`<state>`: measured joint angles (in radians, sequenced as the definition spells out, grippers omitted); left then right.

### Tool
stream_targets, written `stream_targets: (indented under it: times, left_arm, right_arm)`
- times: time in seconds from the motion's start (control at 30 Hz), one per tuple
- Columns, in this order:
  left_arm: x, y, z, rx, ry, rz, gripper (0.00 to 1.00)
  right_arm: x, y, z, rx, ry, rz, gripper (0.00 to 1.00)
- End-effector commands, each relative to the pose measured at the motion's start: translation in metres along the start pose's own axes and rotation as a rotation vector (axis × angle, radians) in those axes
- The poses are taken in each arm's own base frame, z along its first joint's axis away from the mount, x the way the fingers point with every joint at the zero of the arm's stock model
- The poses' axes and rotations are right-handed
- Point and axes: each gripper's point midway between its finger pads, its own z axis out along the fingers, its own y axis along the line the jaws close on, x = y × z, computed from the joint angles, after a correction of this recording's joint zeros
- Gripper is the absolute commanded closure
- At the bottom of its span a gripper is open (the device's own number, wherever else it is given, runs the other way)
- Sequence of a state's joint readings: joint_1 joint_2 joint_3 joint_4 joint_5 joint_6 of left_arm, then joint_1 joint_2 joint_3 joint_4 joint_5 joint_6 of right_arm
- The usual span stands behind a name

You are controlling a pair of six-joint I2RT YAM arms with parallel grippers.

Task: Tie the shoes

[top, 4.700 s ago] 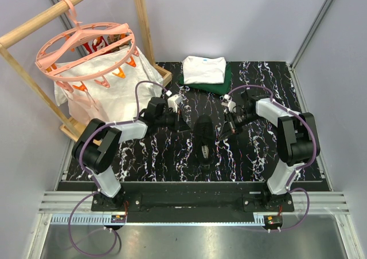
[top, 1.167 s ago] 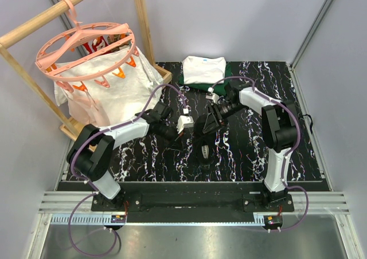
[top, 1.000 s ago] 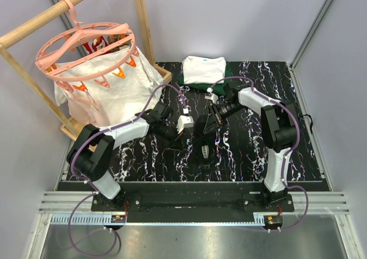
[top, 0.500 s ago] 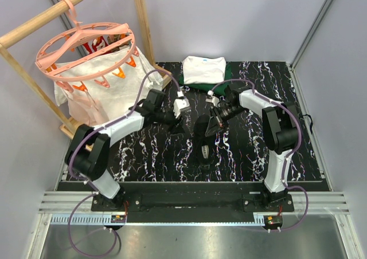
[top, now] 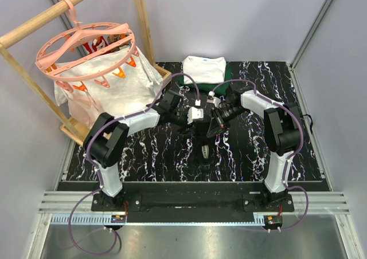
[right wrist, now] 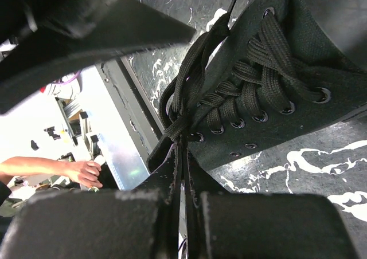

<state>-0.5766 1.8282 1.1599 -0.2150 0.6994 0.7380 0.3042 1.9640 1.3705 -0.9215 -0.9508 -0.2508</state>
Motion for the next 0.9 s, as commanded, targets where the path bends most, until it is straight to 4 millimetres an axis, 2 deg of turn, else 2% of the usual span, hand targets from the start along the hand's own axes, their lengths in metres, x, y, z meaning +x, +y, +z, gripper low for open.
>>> stream_targets:
  times: [0.0,0.2,0.47,0.5,0.63,0.73,0.87]
  left_arm:
    - [-0.021,0.016,0.007,-0.028,-0.040,0.129,0.53]
    - [-0.017,0.004,0.019,0.015,-0.017,0.186,0.56]
    - [-0.018,0.004,0.020,0.023,-0.010,0.217,0.68]
    - [-0.018,0.004,0.019,0.022,-0.005,0.215,0.64]
    - [-0.014,0.001,0.004,0.020,-0.009,0.176,0.55]
    - [-0.016,0.011,-0.016,-0.027,-0.025,0.169,0.52]
    - [-0.012,0.028,-0.024,-0.099,-0.009,0.190,0.52]
  right_arm:
    - [-0.005,0.006,-0.009,0.014,-0.028,-0.046,1.00]
    - [-0.009,0.003,-0.012,0.013,-0.037,-0.037,1.00]
    - [-0.012,0.003,-0.012,0.005,-0.041,-0.035,1.00]
    - [-0.011,0.003,-0.012,0.003,-0.039,-0.032,1.00]
    - [-0.012,0.004,-0.012,0.005,-0.040,-0.040,1.00]
    - [-0.014,0.003,-0.012,0.005,-0.041,-0.039,1.00]
    - [-0.015,0.002,-0.011,0.005,-0.040,-0.041,1.00]
